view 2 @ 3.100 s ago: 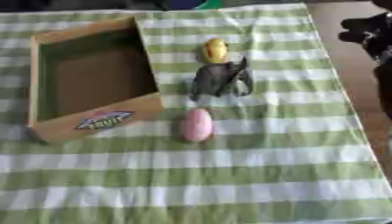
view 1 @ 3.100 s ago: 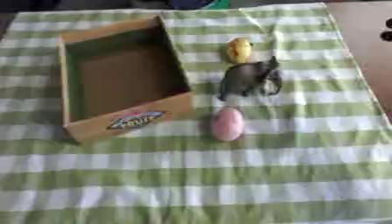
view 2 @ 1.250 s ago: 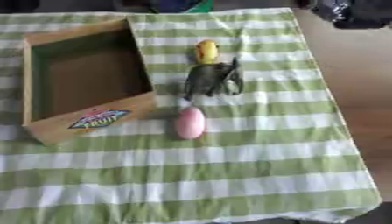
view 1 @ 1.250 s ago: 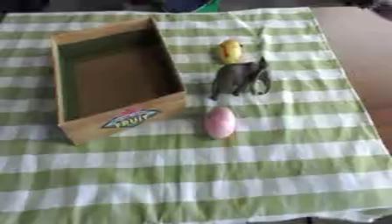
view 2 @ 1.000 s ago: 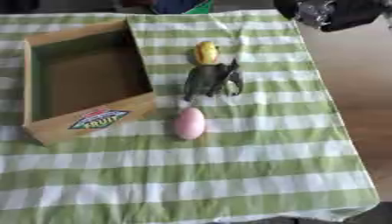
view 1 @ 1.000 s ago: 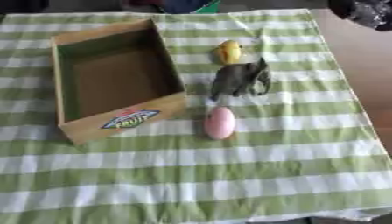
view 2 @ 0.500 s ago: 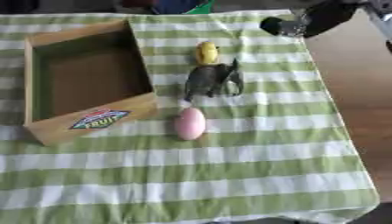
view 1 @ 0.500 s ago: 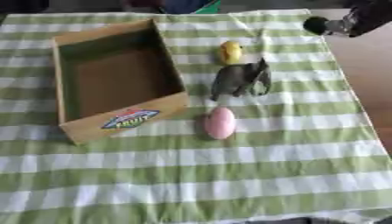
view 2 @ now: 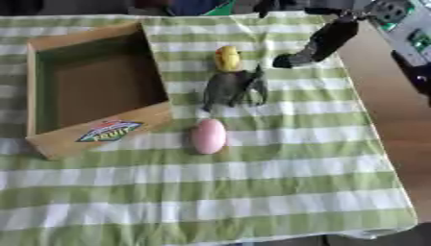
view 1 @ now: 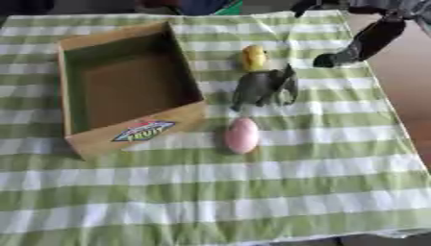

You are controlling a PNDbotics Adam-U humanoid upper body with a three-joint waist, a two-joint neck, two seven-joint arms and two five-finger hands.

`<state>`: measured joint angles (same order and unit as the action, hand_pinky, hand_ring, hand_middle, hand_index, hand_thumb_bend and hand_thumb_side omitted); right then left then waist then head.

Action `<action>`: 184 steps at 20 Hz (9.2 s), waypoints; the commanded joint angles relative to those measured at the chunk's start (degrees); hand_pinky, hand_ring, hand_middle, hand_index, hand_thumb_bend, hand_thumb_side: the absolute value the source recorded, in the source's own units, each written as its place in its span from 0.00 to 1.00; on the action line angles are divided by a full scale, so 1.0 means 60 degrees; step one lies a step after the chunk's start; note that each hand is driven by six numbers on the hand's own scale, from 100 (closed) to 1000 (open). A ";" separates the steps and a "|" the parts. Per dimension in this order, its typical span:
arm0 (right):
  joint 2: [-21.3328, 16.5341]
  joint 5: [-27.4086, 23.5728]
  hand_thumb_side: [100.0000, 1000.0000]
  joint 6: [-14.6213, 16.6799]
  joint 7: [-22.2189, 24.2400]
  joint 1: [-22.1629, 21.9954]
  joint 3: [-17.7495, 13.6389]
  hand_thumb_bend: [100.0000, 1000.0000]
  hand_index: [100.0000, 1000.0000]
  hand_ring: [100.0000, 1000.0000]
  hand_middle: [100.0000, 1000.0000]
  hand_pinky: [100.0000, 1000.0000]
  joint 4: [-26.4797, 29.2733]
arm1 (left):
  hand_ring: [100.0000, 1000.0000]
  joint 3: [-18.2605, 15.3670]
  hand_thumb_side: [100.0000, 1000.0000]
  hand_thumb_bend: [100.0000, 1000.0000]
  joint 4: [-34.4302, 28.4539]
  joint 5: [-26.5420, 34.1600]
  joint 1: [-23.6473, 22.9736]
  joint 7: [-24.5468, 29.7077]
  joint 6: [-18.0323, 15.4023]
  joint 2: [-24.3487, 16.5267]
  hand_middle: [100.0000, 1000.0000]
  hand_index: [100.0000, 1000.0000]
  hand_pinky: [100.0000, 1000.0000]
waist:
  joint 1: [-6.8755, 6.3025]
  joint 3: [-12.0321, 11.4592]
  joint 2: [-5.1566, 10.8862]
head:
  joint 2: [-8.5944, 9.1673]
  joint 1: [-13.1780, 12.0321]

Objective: Pick up objects on the table and place them in the box.

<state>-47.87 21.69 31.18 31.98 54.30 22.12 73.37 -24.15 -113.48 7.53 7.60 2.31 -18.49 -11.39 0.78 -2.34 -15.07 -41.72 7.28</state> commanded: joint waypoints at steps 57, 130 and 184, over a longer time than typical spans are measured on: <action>0.1933 0.2971 0.51 -0.1556 0.0443 0.0658 0.1253 0.25 0.76 0.84 0.56 0.72 -0.1622 | 0.64 0.0070 0.92 0.00 -0.0185 0.0155 0.0335 0.0345 0.0358 -0.0062 0.62 0.75 0.42 | 0.0242 -0.0213 -0.0205 | 0.0201 0.0067; 0.4168 0.2597 0.47 -0.1029 -0.0400 0.4047 -0.0408 0.00 0.27 0.61 0.16 0.58 -0.3336 | 0.64 0.0394 0.91 0.00 -0.0185 0.0412 0.0430 0.0568 0.0468 -0.0186 0.62 0.74 0.42 | 0.0332 -0.0817 -0.0019 | 0.0441 0.0797; 0.5801 0.3876 0.68 -0.1118 -0.0795 0.3915 -0.1599 0.25 0.89 0.81 0.70 0.70 -0.3522 | 0.65 0.0599 0.93 0.00 -0.0185 0.0676 0.0976 0.0891 0.0715 0.0038 0.61 0.74 0.42 | 0.0494 -0.1486 -0.0454 | 0.0553 0.1063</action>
<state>-11.34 46.97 25.29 27.20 76.14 13.07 49.59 -20.61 -113.48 11.53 13.40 7.57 -14.29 -10.54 4.35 -11.25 -19.27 -38.24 13.89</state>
